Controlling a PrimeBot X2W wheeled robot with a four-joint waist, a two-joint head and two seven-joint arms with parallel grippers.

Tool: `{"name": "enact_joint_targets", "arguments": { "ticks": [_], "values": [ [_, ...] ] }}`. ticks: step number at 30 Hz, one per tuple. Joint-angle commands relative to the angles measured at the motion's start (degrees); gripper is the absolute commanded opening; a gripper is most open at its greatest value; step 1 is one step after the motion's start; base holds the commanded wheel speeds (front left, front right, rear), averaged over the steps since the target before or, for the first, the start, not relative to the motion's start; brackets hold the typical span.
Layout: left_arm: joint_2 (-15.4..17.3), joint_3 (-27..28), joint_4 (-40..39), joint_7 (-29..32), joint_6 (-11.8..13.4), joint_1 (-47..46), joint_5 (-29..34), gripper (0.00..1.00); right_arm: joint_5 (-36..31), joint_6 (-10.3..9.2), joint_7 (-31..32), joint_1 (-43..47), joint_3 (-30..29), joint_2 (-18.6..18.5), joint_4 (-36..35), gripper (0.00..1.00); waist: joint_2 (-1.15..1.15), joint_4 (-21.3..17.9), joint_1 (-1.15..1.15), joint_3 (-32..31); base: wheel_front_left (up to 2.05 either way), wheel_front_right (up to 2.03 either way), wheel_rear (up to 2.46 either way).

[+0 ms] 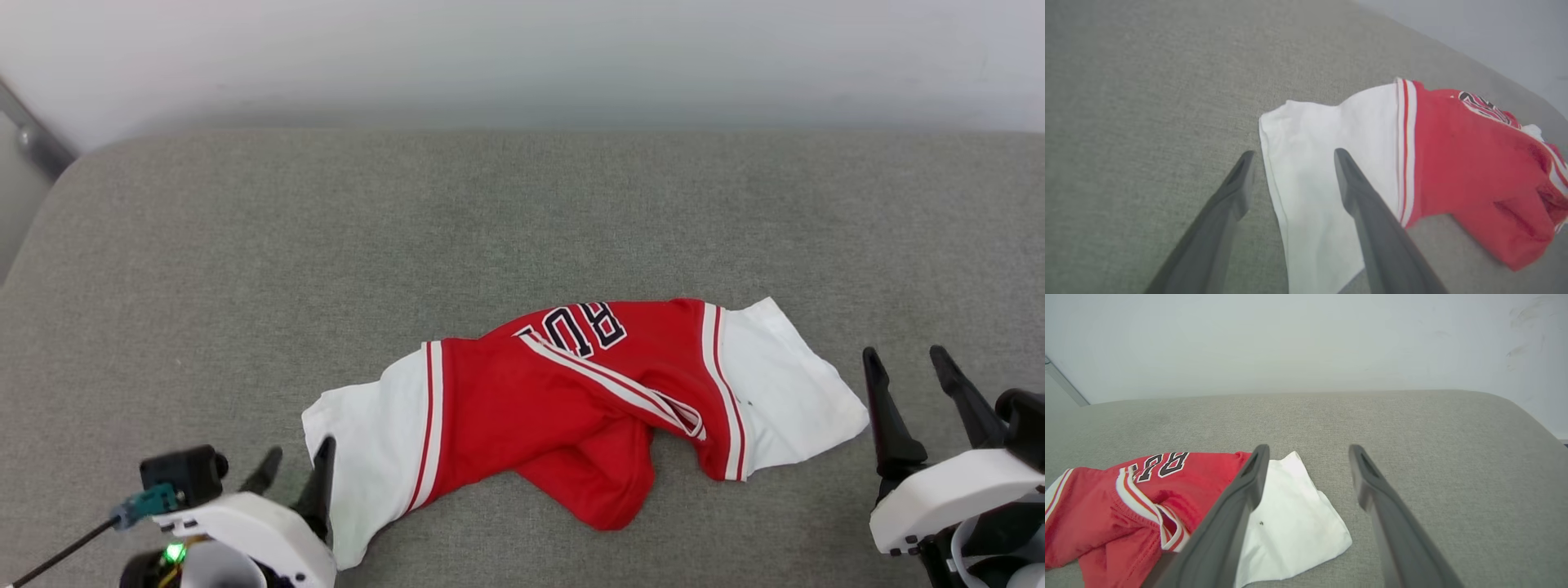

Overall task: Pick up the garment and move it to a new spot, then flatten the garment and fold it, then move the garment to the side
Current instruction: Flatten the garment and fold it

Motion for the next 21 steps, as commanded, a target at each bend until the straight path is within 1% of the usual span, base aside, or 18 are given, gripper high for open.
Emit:
{"name": "enact_joint_targets", "arguments": {
  "ticks": [1, 3, 5, 6, 7, 9, 14, 17, 19, 21],
  "values": [
    [0.63, 0.44, -1.25, -2.08, 0.52, -1.70, 2.05, 1.00, 0.22, -0.04, 0.28, 0.84, -0.11, 0.10, -0.14, 1.00, 0.00, 0.03, 0.01, -1.07, 0.00, 0.00, 0.00],
    [0.73, 0.72, -2.60, -4.68, 0.64, -3.01, 3.97, 1.00, 0.44, -0.04, 0.43, 1.37, 0.00, 0.12, -0.01, 1.00, 0.00, -0.02, 0.01, -1.86, 0.00, 0.00, 0.00],
    [0.84, 0.63, -3.70, -7.98, 0.10, -4.13, 6.31, 1.00, 0.89, -0.04, 0.45, 1.88, -0.11, 0.11, 0.23, 1.00, 0.00, -0.02, 0.01, -2.71, 0.00, 0.00, 0.00],
    [0.84, 0.63, -3.70, -7.98, 0.10, -4.13, 6.31, 1.00, 0.89, -0.04, 0.45, 1.88, -0.11, 0.11, 0.23, 1.00, 0.00, -0.02, 0.01, -2.71, 0.00, 0.00, 0.00],
    [0.51, 0.52, -4.12, -11.37, -0.41, -4.78, 8.33, 1.00, 1.30, -0.04, 0.64, 2.19, -0.22, 0.11, 0.44, 1.00, 0.00, -0.01, 0.01, -3.44, 0.00, 0.00, 0.00],
    [0.09, 0.50, -4.45, -13.67, -0.82, -5.47, 9.85, 1.00, 1.48, -0.04, 0.95, 2.61, -0.28, 0.11, 0.54, 1.00, 0.00, -0.08, 0.01, -3.79, 0.00, 0.00, 0.00],
    [-0.36, 0.94, -4.61, -15.72, -1.04, -5.33, 12.28, 1.00, 2.12, -0.04, 1.90, 2.78, -0.56, 0.11, 0.86, 1.00, 0.00, -0.12, 0.01, -4.02, 0.00, 0.00, 0.00],
    [-0.89, 1.11, -5.27, -16.39, -1.49, -5.35, 13.85, 1.00, 3.39, -0.04, 4.68, 2.73, -2.60, 0.09, 1.64, 1.00, 0.00, 0.07, 0.01, -3.44, 0.00, 0.00, 0.00],
    [-1.01, 0.98, -5.55, -16.52, -1.42, -5.63, 15.12, 1.00, 4.24, -0.04, 8.51, 2.12, -5.40, -0.03, 2.95, 1.00, 0.00, 0.31, 0.01, -2.84, 0.00, 0.00, 0.00],
    [-1.51, 0.37, -5.98, -16.61, -1.72, -6.07, 16.20, 1.00, 4.61, -0.04, 13.72, 0.93, -7.38, -1.83, 4.39, 1.00, 0.00, 0.80, 0.01, -2.23, 0.00, 0.00, 0.00]
  ]
}}
